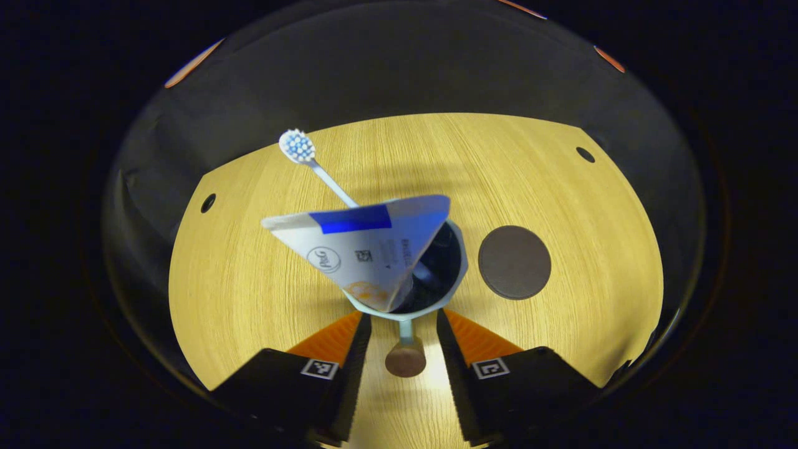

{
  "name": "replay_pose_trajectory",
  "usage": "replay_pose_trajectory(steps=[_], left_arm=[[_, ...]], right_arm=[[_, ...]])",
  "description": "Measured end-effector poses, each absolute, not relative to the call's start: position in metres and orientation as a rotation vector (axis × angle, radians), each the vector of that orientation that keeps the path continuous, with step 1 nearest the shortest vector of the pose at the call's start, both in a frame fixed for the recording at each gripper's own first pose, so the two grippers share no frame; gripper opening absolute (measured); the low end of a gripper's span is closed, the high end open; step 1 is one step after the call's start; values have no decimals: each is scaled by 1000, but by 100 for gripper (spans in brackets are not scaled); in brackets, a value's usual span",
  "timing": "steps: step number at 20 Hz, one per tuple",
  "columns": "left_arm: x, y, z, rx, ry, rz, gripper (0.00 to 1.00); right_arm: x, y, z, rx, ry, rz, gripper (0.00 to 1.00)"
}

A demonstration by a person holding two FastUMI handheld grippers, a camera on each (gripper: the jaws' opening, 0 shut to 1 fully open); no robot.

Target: Put the toothbrush and toothpaste on the desktop into the cup, then pick up the cup and place it on the coaster on the desktop.

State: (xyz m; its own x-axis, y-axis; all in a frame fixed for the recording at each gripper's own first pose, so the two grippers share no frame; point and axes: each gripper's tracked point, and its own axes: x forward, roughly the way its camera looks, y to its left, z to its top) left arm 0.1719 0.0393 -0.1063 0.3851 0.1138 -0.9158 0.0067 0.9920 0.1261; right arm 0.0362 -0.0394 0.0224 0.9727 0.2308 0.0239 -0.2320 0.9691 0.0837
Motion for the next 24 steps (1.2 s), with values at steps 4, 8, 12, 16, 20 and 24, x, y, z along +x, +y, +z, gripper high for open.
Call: replay_pose_trajectory(steps=[4,8,12,16,20,24], left_arm=[[198,15,-82,65,1179,85,29],[207,10,-49,63,1152,93,25],[185,-7,-25,73,1122,78,24],[193,-19,13,103,1077,45,23],[205,-31,24,115,1062,-5,23],[212,-32,28,119,1056,-54,23]], right_arm=[[32,-46,16,114,-15,211,97],[29,-42,8,105,-3,210,97],[24,-45,7,103,-2,207,97],[19,-53,6,100,2,192,97],[16,-62,2,91,7,175,97],[11,-69,-1,83,15,161,97]])
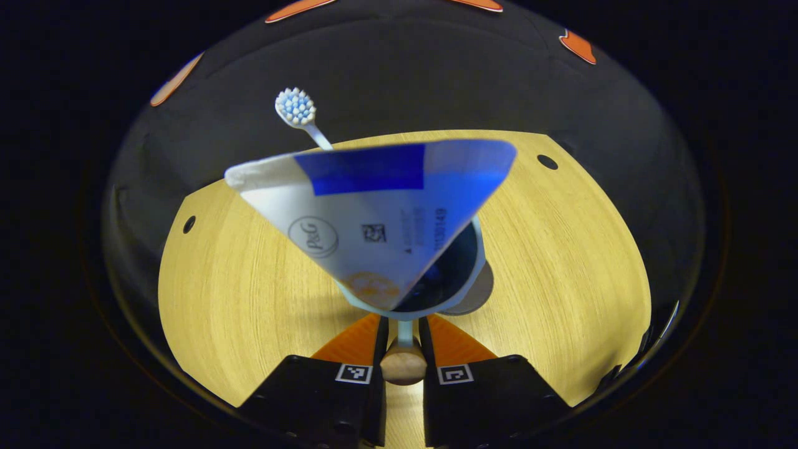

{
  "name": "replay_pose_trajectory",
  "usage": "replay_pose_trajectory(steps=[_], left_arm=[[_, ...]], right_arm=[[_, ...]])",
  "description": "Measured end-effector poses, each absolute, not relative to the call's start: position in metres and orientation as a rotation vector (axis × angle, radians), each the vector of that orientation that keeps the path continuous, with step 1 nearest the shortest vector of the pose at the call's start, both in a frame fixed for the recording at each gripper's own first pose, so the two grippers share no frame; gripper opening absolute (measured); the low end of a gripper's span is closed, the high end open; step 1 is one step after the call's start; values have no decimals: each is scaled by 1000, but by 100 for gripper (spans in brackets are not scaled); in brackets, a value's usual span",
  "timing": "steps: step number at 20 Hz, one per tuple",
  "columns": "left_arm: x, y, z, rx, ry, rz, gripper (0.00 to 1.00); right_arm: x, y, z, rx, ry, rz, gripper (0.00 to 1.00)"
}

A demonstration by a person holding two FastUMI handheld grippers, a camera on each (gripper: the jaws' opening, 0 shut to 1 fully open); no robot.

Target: Put the toothbrush and toothpaste on the desktop into the cup, then pick up the cup and place it on the coaster on the desktop.

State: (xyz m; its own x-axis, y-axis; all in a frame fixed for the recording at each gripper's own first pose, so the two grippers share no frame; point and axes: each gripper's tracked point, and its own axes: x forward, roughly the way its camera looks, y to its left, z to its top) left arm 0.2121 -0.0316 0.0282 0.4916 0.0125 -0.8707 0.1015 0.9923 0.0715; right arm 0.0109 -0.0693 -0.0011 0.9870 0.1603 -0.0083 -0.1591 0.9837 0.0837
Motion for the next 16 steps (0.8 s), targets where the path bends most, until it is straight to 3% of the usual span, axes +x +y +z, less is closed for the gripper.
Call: replay_pose_trajectory(steps=[9,12,13,14,16], left_arm=[[210,-28,28,123,1138,-85,23],[214,-31,49,114,1072,-109,30],[215,-33,62,105,1043,-118,36],[215,-35,73,101,1020,-134,56],[205,-36,94,103,961,-141,74]], right_arm=[[7,-88,-18,59,55,119,98],[6,-87,-21,59,63,116,98],[6,-86,-21,59,65,116,98],[7,-85,-21,60,66,113,98],[8,-79,-19,60,68,113,98]])
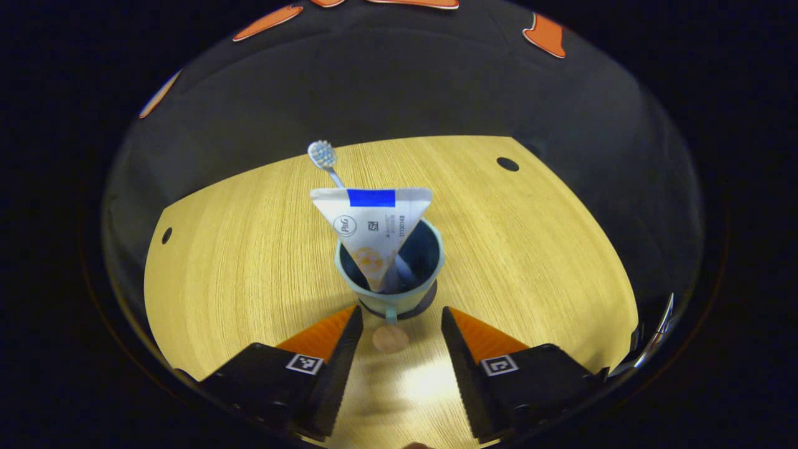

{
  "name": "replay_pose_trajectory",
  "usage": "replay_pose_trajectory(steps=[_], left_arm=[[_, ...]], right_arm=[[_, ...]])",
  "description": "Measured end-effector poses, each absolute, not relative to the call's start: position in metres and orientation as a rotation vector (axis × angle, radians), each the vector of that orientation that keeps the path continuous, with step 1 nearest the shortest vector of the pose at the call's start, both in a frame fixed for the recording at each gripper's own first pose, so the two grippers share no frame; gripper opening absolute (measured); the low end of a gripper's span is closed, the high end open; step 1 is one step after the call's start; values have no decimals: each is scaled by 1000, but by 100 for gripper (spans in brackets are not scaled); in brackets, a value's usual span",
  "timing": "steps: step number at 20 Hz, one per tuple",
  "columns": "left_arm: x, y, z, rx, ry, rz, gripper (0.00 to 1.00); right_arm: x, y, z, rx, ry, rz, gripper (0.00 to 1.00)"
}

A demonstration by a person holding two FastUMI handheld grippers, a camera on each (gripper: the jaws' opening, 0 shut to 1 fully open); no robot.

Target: Put the toothbrush and toothpaste on the desktop into the cup, then pick up the cup and place it on the coaster on the desktop.

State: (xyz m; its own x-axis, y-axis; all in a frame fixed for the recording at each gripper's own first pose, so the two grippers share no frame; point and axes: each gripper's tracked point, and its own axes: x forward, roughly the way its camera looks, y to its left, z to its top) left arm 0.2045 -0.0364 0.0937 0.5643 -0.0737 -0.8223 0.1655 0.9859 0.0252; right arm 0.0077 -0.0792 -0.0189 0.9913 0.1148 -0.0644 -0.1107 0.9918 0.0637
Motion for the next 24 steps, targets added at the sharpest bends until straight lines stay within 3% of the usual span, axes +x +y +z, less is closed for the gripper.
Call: replay_pose_trajectory(steps=[4,12,14,20,24], left_arm=[[192,-26,135,156,747,-135,100],[128,16,270,187,253,-51,100],[118,17,277,184,169,-51,100],[86,37,304,189,-57,7,99],[74,64,320,197,-127,77,99]], right_arm=[[7,-63,-6,35,40,115,97],[14,-11,35,16,-93,117,97],[16,9,42,33,-112,144,100],[24,66,52,33,-146,224,97],[29,102,58,26,-163,277,97]])
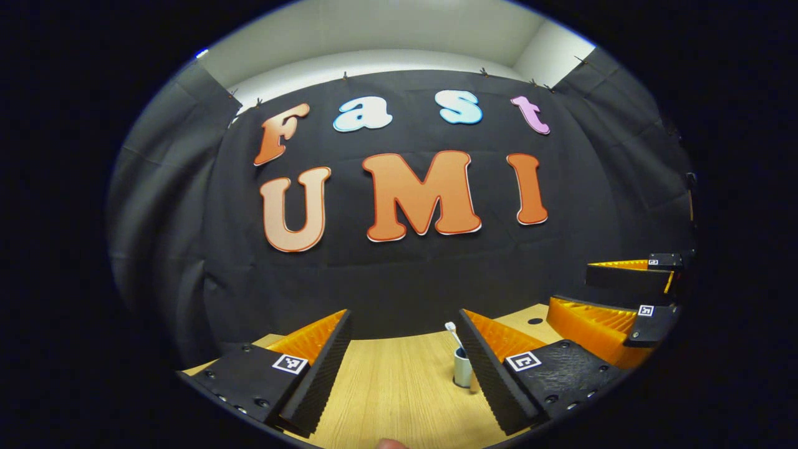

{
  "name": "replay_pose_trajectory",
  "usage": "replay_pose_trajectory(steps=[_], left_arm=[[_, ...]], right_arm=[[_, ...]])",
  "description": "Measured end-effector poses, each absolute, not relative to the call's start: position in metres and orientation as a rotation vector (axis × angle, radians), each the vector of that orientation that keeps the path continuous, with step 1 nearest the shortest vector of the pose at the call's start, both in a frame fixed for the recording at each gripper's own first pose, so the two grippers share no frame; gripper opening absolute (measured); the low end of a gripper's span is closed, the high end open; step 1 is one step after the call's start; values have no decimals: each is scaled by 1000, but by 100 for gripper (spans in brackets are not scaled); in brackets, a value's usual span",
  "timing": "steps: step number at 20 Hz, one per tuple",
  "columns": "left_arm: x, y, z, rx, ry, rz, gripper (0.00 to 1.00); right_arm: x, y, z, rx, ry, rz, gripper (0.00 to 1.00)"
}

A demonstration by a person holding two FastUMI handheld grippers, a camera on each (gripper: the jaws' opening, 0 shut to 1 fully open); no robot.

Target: Put the toothbrush and toothpaste on the desktop into the cup, then pick up the cup and place it on the coaster on the desktop.

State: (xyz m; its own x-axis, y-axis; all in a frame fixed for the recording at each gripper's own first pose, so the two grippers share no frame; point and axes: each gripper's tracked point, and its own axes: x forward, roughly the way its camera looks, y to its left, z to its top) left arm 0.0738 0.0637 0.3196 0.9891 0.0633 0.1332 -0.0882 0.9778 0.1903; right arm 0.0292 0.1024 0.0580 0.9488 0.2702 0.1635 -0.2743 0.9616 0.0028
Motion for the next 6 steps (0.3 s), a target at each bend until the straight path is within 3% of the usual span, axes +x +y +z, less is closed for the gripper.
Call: replay_pose_trajectory(steps=[6], left_arm=[[63,107,306,160,-113,146,99]], right_arm=[[40,120,53,9,-158,282,97]])
